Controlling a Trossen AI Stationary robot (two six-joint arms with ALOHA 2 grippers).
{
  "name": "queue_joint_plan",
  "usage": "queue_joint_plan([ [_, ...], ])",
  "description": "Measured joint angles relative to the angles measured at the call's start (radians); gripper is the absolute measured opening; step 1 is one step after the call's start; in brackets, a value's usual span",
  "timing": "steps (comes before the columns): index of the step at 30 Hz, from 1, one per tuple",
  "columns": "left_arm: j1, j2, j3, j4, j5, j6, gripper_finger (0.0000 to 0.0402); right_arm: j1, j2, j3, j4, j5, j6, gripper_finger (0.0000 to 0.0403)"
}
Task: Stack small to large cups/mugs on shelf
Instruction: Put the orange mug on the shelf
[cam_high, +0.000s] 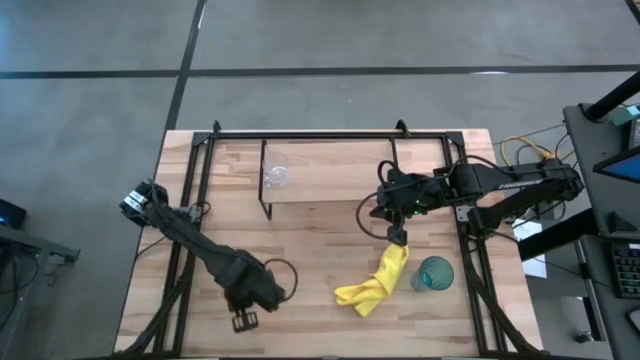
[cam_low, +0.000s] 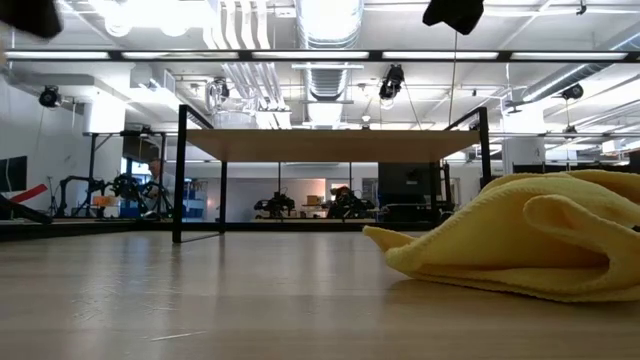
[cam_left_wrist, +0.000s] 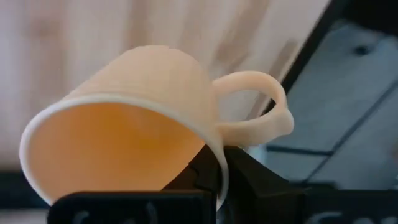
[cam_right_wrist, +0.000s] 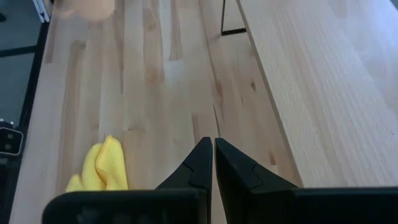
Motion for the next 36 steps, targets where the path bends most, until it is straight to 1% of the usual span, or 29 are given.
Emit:
queue_joint_plan([
  [2,0.015,0.0,0.089,-0.152,-0.067,0.053,0.0,0.0,0.0,0.0,0.005,0.0,0.0,0.0013],
  [4,0.04,-0.001,0.18,-0.262,-0.131,0.086,0.0,0.0,0.0,0.0,0.015,0.0,0.0,0.0013],
  [7,0.079,-0.032,0.254,-0.239,-0.199,0.143,0.0,0.0,0.0,-0.001,0.031,0.001,0.0,0.0013],
  [9,0.11,-0.042,0.308,-0.262,-0.287,0.162,0.0,0.0,0.0,-0.001,0.04,0.0,0.0,0.0013],
  [12,0.151,-0.057,0.353,-0.26,-0.359,0.264,0.0,0.0,0.0,-0.001,0.053,0.0,0.0,0.0013],
  [16,0.214,-0.058,0.386,-0.26,-0.444,0.46,0.0,0.0,0.0,-0.001,0.054,0.0,0.0,0.0013],
  [23,0.339,-0.03,0.385,-0.26,-0.613,0.846,0.0,0.0,0.0,-0.001,0.056,0.0,0.001,0.0013],
  [25,0.388,-0.024,0.388,-0.259,-0.633,0.927,0.0,0.0,0.0,-0.001,0.059,0.001,0.005,0.0013],
  [30,0.511,-0.022,0.402,-0.215,-0.632,1.06,0.0,0.0,0.0,-0.001,0.084,0.011,0.008,0.0013],
  [36,0.604,-0.021,0.434,-0.216,-0.593,1.205,0.0,-0.003,0.0,-0.001,0.103,0.03,0.005,0.0013],
])
